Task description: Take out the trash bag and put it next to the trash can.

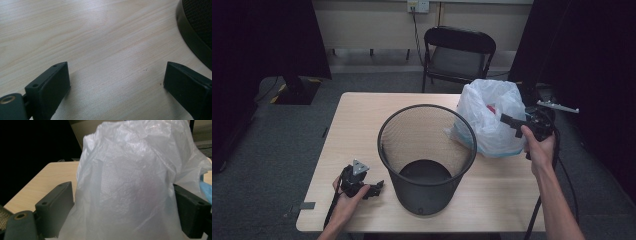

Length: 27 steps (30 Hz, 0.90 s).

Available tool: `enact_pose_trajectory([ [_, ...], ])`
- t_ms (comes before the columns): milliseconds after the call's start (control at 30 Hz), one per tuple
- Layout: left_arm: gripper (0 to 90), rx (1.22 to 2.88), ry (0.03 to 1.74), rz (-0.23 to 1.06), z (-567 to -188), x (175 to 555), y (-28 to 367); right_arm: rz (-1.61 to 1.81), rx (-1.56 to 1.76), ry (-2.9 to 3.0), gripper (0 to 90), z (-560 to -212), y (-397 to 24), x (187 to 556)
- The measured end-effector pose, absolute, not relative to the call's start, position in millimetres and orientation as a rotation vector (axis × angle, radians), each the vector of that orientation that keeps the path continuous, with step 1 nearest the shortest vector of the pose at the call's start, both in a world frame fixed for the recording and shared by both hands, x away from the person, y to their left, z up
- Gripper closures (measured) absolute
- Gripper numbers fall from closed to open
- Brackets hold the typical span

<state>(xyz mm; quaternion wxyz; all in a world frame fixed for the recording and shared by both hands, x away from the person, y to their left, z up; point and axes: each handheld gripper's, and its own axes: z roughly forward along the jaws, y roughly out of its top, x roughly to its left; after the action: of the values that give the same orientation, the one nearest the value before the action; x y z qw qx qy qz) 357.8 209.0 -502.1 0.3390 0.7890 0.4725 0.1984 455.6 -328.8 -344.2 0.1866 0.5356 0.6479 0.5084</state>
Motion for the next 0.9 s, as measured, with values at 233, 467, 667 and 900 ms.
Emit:
enact_pose_trajectory([
  [233, 6.1, 2.055, 1.231, 0.517, -502, 358, 209, 1.371, 1.486, 1.893, 12.2, -370, -329, 432],
  [467, 6.1, 2.055, 1.231, 0.517, -502, 358, 209, 1.337, 1.477, 1.941, 12.8, -395, -326, 409],
  [667, 6.1, 2.054, 1.232, 0.518, -502, 358, 209, 1.318, 1.479, 1.963, 14.6, -409, -320, 395],
  [900, 6.1, 2.054, 1.233, 0.52, -502, 358, 209, 1.282, 1.497, 1.976, 15.7, -429, -317, 373],
])
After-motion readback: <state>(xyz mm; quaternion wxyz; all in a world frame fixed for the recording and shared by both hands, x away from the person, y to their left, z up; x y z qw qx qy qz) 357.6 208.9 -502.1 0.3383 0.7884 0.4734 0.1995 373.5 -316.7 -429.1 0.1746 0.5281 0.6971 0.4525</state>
